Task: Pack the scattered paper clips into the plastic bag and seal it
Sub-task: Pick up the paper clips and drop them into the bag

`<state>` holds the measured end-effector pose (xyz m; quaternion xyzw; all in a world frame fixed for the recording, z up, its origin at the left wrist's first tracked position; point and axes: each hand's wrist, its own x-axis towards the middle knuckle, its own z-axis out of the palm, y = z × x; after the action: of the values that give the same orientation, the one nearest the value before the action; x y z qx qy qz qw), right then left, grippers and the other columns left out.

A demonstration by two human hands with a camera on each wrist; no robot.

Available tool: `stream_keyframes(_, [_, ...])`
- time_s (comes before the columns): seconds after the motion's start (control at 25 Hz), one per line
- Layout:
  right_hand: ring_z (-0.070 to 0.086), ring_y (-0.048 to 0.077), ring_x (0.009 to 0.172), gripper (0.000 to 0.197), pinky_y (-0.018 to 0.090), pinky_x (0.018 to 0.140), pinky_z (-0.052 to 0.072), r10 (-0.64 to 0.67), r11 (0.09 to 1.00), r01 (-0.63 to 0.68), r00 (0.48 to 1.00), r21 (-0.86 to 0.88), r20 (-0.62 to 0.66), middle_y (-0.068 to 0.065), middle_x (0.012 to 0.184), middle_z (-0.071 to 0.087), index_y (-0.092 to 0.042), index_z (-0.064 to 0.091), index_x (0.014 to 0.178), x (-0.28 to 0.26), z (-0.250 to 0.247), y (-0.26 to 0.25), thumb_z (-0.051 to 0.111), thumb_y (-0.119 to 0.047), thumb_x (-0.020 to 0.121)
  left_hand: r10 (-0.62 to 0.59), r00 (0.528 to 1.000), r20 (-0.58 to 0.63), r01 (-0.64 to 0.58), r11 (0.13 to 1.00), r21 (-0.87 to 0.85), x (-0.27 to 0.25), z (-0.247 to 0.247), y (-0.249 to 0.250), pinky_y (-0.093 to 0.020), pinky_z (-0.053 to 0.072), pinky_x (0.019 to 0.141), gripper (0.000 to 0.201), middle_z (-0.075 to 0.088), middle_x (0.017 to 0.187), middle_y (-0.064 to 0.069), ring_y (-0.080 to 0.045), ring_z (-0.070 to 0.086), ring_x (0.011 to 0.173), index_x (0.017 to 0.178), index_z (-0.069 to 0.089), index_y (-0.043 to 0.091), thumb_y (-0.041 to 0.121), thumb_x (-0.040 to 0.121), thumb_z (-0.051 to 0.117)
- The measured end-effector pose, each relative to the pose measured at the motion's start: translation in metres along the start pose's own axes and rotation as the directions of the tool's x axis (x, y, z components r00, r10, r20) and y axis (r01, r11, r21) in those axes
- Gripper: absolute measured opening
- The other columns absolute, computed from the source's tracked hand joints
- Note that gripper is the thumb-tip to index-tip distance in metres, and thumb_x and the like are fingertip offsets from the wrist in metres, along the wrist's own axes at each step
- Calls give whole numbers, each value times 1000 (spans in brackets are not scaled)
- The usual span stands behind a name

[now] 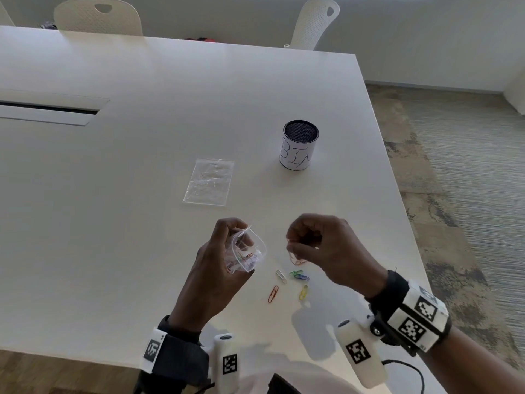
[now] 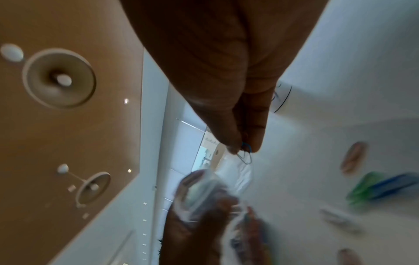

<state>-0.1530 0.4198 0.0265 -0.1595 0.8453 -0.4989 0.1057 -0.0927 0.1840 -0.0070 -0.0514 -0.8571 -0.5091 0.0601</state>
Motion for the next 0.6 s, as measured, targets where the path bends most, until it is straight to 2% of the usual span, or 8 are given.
stream_keyframes(0.08, [71, 18, 67, 12, 34, 70, 61, -40, 982, 42, 999, 185, -17, 14, 76, 75, -4, 71, 87, 5, 6, -20, 81, 1, 85, 0, 1000, -8, 0, 1000, 9, 1, 1, 1, -12, 54, 73, 56, 69, 102, 16, -8, 69, 97, 123, 50, 27, 8, 82, 84])
stream_keyframes(0.16, [72, 18, 70, 12, 34, 72, 62, -106, 965, 113, 993, 235, -43, 13, 78, 76, -4, 72, 87, 10, 19, -36, 83, 1, 84, -14, 1000, -14, 14, 1000, 16, 1, 2, 2, -10, 52, 73, 57, 71, 102, 17, -4, 69, 94, 122, 50, 29, 8, 81, 84])
stream_keyframes(0.28, [72, 3, 69, 12, 22, 69, 60, -203, 973, 208, 977, 97, -61, 0, 76, 76, -9, 74, 86, 16, 40, -43, 83, -1, 84, -44, 999, -4, 44, 999, 20, 2, 1, 4, -7, 49, 68, 60, 71, 103, 18, -1, 70, 89, 122, 46, 35, 8, 82, 82])
stream_keyframes(0.32, [73, 2, 71, 10, 22, 69, 60, -229, 972, 231, 972, 39, -50, -2, 78, 77, -9, 75, 87, 17, 44, -42, 83, -3, 86, -45, 999, -1, 45, 999, 22, 2, 1, 4, -8, 49, 67, 61, 71, 104, 18, -3, 70, 87, 122, 46, 36, 7, 82, 81])
stream_keyframes(0.44, [77, 6, 80, 3, 34, 73, 63, -291, 954, 291, 957, -67, 10, 1, 86, 81, -7, 75, 91, 15, 48, -43, 79, -7, 90, -46, 999, -9, 46, 999, 20, 2, -1, 3, -12, 51, 66, 62, 72, 104, 17, -7, 71, 85, 122, 46, 36, 3, 82, 80])
stream_keyframes(0.52, [78, 7, 82, 2, 34, 75, 64, -324, 942, 325, 946, -86, 25, 2, 88, 81, -6, 75, 91, 14, 43, -47, 77, -5, 92, -47, 999, -11, 47, 999, 12, 1, -1, 2, -13, 52, 67, 60, 72, 104, 17, -6, 71, 87, 122, 47, 35, 4, 82, 80])
stream_keyframes(0.6, [77, 6, 79, 6, 30, 77, 64, -329, 942, 326, 944, -85, -22, 1, 84, 79, -6, 75, 89, 13, 31, -47, 77, -1, 90, -32, 999, -12, 32, 999, 8, 1, -1, 1, -12, 53, 72, 59, 71, 104, 17, -5, 71, 93, 123, 49, 32, 7, 81, 82])
